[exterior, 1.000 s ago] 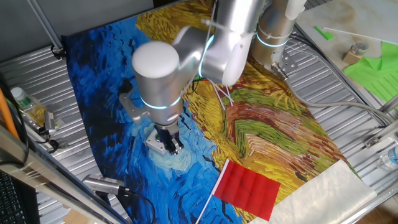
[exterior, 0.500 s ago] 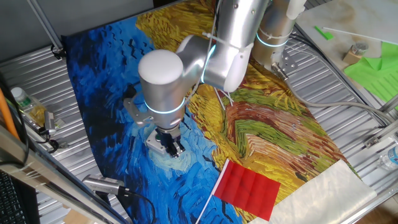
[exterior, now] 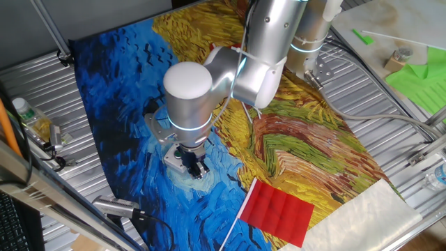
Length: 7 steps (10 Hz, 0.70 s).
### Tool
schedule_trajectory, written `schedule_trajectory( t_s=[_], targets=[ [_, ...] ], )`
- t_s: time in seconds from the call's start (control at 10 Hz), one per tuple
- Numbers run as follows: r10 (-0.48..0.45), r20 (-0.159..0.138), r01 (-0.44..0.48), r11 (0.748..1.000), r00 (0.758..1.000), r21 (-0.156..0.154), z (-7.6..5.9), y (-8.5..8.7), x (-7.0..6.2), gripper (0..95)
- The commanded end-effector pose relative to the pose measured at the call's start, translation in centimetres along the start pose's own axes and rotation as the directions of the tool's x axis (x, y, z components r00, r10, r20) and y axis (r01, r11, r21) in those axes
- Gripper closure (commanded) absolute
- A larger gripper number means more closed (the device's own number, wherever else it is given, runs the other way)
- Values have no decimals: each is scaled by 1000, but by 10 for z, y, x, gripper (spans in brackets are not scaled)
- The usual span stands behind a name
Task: Pick up the small block on the left and move it to the right
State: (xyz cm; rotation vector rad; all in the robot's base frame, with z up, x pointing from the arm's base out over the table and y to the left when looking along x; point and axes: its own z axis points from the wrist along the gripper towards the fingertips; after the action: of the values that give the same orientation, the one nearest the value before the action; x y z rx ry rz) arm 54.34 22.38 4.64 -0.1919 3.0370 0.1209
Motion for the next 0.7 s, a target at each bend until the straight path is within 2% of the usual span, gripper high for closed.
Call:
schedule_trajectory(
  t_s=[0.1, 0.4, 0.7],
  targets=[
    [-1, -3, 1, 1000, 1000, 1, -1, 0, 0, 950],
    [-12, -4, 12, 1000, 1000, 10, -1, 0, 0, 950],
    [-29, -5, 29, 1000, 1000, 6, -1, 0, 0, 950]
  ],
)
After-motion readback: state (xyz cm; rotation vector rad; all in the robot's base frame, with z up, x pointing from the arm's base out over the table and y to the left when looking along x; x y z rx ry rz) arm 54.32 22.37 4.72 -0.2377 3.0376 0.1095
